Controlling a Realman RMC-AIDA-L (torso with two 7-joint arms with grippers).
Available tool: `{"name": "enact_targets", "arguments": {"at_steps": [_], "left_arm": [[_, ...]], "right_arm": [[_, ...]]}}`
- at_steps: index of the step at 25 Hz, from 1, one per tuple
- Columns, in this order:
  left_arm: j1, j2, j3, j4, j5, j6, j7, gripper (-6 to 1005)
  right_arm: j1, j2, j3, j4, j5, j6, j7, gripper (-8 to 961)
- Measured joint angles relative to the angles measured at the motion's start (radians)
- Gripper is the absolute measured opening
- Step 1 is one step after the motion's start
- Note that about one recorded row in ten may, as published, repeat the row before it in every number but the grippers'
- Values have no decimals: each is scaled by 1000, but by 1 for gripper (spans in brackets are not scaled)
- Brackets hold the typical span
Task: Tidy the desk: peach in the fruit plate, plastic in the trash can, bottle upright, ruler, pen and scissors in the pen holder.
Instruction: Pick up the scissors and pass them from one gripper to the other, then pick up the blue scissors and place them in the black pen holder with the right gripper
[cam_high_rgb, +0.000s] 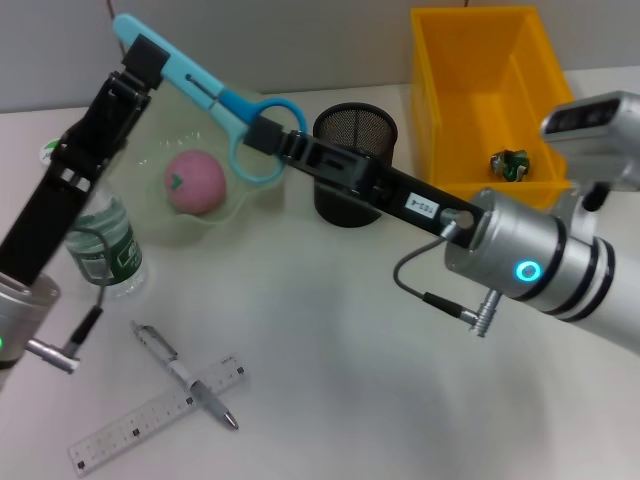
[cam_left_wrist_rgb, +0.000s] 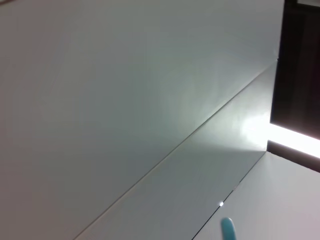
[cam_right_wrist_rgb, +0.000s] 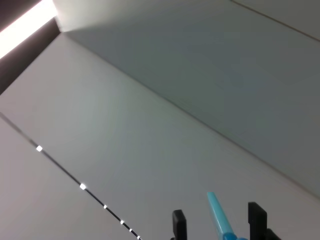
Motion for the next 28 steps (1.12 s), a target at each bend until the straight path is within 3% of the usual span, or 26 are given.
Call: {"name": "enact_targets", "arguments": {"at_steps": [4, 9, 16, 23, 28], "left_arm": [[26, 1, 34, 91, 2, 10, 1, 798], [55, 7, 141, 215, 2, 34, 8, 792], [129, 23, 438, 467, 6, 14, 114, 790], [155, 43, 482, 563, 148, -121, 129, 791], [158, 43, 484, 566, 206, -222, 188, 791]], "right_arm": [[-27, -4, 19, -43, 3, -54, -90, 97], [-70, -7, 44, -135, 4, -126, -117, 106], [-114, -14, 35, -295, 3, -166, -79, 119], [-107, -27, -38, -453, -5, -140, -29, 132], [-89, -62, -144, -593, 1, -135, 67, 141]]}}
